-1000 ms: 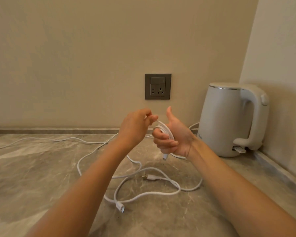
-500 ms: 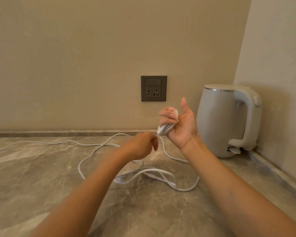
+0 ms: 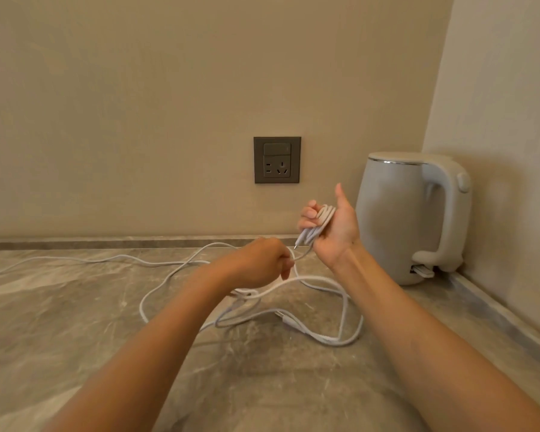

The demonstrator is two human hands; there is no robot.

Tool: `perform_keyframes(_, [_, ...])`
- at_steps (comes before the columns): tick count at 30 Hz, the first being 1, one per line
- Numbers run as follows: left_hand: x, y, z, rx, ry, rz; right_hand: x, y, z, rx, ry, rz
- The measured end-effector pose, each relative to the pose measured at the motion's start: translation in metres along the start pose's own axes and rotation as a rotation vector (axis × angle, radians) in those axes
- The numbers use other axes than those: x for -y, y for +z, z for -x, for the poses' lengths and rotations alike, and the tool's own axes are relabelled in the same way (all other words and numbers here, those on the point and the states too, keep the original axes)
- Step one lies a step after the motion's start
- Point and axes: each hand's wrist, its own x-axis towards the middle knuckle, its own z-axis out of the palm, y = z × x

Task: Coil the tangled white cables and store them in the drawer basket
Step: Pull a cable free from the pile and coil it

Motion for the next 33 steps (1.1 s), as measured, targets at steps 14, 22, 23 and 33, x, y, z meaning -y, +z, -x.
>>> perform_keyframes(14, [0.002,-0.018,0.006,-0.42,0.028,-0.041,-0.02,-0.006,-0.008,0.012,-0.119,1.112])
perform_keyframes(22, [0.011,-0.025,0.006,-0.661,0.037,0.149,-0.016,-0.003,-0.004,0.142,0.093,1.176])
perform_keyframes(23, [0.011,-0.024,0.006,-0.688,0.042,0.162,-0.015,-0.002,-0.003,0.184,0.147,1.167])
perform_keyframes(33, [0.021,-0.018,0.004,-0.849,0.078,0.259,-0.005,0.002,0.006,0.66,0.605,0.634])
